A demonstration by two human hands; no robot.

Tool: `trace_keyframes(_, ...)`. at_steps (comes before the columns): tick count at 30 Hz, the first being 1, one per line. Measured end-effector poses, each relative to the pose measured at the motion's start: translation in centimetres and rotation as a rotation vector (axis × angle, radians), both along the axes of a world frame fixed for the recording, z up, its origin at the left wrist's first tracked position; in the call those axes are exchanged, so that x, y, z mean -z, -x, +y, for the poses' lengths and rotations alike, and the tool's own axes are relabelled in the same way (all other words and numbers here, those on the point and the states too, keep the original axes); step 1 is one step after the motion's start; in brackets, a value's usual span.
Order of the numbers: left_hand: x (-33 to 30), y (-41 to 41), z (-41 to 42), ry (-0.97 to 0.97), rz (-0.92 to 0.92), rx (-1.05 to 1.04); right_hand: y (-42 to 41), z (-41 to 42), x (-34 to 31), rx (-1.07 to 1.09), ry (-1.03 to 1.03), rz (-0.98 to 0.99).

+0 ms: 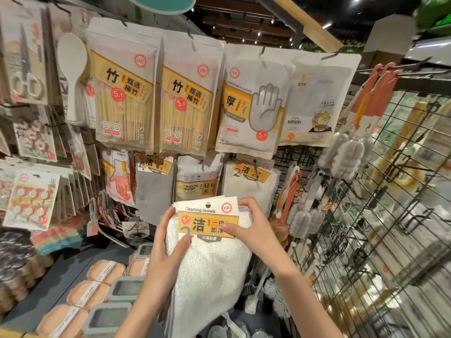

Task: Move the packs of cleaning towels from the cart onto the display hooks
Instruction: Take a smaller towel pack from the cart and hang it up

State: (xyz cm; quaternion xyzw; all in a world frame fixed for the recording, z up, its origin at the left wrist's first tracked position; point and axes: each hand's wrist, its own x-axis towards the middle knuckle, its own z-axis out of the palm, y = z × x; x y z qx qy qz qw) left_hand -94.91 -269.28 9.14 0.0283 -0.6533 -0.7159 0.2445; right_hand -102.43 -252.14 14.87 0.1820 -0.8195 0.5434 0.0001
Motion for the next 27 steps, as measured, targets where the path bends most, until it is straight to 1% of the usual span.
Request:
trace_keyframes(5,0.1,-0.4,0.3,0.004,-0.027,-0.004,-0.5,0.3,0.4,0.02,0.038,-0.001)
trace_keyframes(11,-0.1,-1.1,0.3,-0.039,-0.054,0.016,-0.3,1.3,0.3,0.066,0.116,-0.01)
trace_keyframes(16,-0.3,-1.3,0.5,0.027,-0.038,0.036,-0.1,2.0,0.2,0.104,0.188,-0.01)
trace_keyframes(21,-0.4,-1.2,0.7,-0.175,-0.063,0.126,0.0,2.8,0.3,0.102,0.229,0.006)
trace_keyframes(27,-0.4,-1.1,0.4,-0.126,-0.036,0.096,0.6,2.9,0.0,0.063,0.258,0.026)
